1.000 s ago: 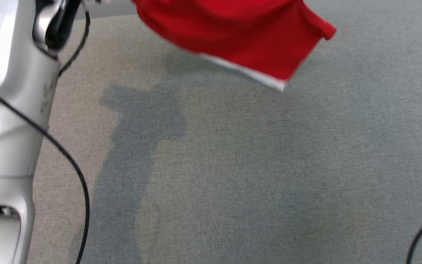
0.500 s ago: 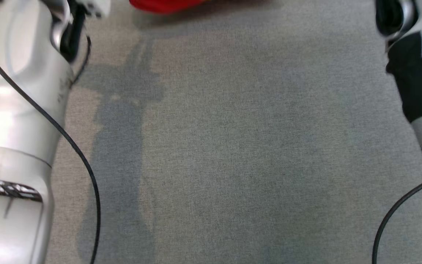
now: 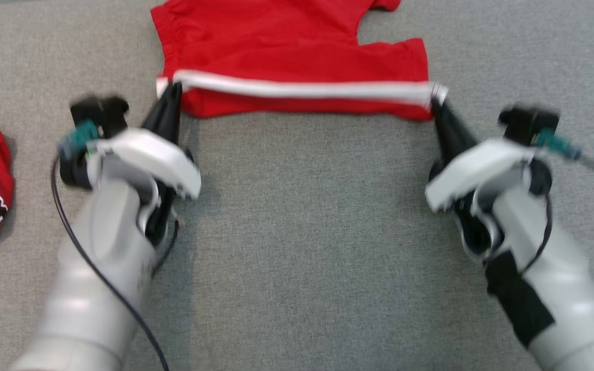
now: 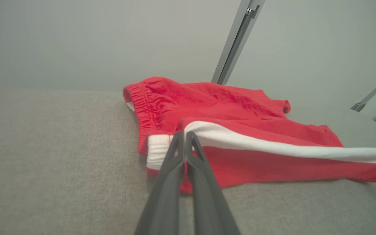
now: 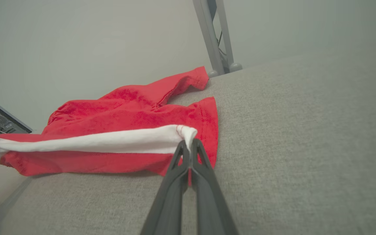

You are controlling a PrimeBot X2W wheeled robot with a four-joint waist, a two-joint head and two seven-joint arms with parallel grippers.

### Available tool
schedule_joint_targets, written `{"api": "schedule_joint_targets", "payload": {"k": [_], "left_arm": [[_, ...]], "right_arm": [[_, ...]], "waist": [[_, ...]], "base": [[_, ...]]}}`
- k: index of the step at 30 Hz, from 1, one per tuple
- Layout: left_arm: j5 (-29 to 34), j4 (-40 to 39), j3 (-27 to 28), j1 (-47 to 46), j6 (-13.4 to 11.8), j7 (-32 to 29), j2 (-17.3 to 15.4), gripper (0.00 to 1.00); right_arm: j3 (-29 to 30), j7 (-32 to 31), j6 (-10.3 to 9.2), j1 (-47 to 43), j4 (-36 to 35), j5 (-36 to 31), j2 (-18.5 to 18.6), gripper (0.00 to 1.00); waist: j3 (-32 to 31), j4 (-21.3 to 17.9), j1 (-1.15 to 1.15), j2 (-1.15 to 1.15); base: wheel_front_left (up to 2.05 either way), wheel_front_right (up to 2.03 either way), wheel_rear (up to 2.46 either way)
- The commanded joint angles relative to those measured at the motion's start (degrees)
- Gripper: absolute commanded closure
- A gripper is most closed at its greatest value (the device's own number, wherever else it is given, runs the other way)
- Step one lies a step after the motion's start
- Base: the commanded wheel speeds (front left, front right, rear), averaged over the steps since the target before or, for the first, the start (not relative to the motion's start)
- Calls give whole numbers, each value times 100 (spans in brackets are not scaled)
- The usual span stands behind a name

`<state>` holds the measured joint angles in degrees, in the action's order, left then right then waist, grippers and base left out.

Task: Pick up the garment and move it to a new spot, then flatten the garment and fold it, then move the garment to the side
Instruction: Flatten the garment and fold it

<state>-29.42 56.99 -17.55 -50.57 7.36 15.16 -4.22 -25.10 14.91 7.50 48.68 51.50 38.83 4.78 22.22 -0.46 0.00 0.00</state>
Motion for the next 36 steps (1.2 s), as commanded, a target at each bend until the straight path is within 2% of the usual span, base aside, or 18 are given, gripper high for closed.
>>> {"api": "schedule_joint_targets", "payload": {"k": [1,11,16,21,22,29,36], "left_arm": [[78,-140,59,276,9,4,-44,100],[533,-1937,356,2398,-184,6,-83,100],[554,-2743,315,3365,-361,-69,-121,100],[521,-3930,299,4346,-632,-593,-357,100],[521,-3930,299,4346,-632,-593,-357,100],[421,-5874,391,5755,-1195,-1555,-702,100],[441,-6650,373,6010,-1413,-1997,-812,100]], "right_arm": [[-63,29,-2,-205,-149,6,69,100],[256,30,-3,-2466,-1762,55,415,100],[561,26,-2,-3546,-2527,-165,393,100],[961,-145,-3,-4533,-3304,-437,292,100],[961,-145,-3,-4533,-3304,-437,292,100],[1868,-1073,-9,-5829,-4853,-1145,12,100],[2377,-1595,-10,-5955,-5682,-1401,-130,100]], "waist": [[-97,-27,0,0],[-671,4,0,0],[-966,-22,0,0],[-1184,-30,0,0],[-1184,-30,0,0],[-1314,-13,0,0],[-1306,-6,0,0]], "base": [[0,0,0],[0,0,0],[0,0,0],[0,0,0],[0,0,0],[0,0,0],[0,0,0]]}}
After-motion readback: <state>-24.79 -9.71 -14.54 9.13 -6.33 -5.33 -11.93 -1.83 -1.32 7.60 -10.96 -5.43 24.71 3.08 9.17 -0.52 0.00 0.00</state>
